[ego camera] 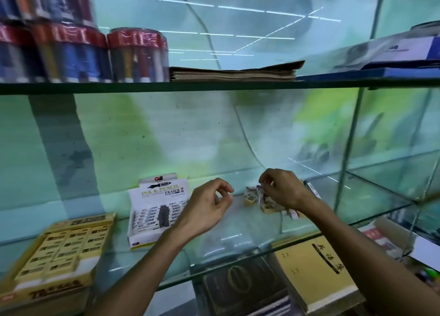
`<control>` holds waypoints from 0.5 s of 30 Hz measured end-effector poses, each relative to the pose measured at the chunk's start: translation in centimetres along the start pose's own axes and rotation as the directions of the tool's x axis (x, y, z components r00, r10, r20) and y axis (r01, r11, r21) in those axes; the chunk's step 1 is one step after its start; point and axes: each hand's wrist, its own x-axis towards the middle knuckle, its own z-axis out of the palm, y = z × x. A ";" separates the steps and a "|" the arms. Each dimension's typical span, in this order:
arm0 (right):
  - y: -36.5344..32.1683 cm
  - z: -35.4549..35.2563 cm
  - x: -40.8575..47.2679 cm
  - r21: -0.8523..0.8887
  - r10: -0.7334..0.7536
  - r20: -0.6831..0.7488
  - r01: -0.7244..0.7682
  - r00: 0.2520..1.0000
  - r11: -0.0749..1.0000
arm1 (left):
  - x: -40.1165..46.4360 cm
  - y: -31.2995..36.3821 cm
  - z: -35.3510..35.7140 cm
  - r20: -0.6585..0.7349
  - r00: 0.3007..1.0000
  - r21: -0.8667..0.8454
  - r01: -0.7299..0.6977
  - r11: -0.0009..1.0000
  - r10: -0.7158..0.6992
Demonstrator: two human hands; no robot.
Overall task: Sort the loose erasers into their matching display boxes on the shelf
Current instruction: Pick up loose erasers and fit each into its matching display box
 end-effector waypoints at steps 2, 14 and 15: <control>0.6 -0.1 0.8 -0.055 0.062 0.003 -0.062 0.998 0.997 | 0.7 0.1 1.6 0.055 0.998 0.050 -0.003 0.999 0.000; 0.3 0.6 1.8 0.047 0.130 0.157 -0.139 0.979 0.989 | 2.1 -0.4 3.2 0.096 0.993 0.102 0.054 0.993 -0.064; 0.1 0.3 1.7 0.125 0.130 0.156 -0.150 0.979 0.981 | 2.0 -0.4 3.0 0.090 0.993 0.089 0.063 0.994 -0.071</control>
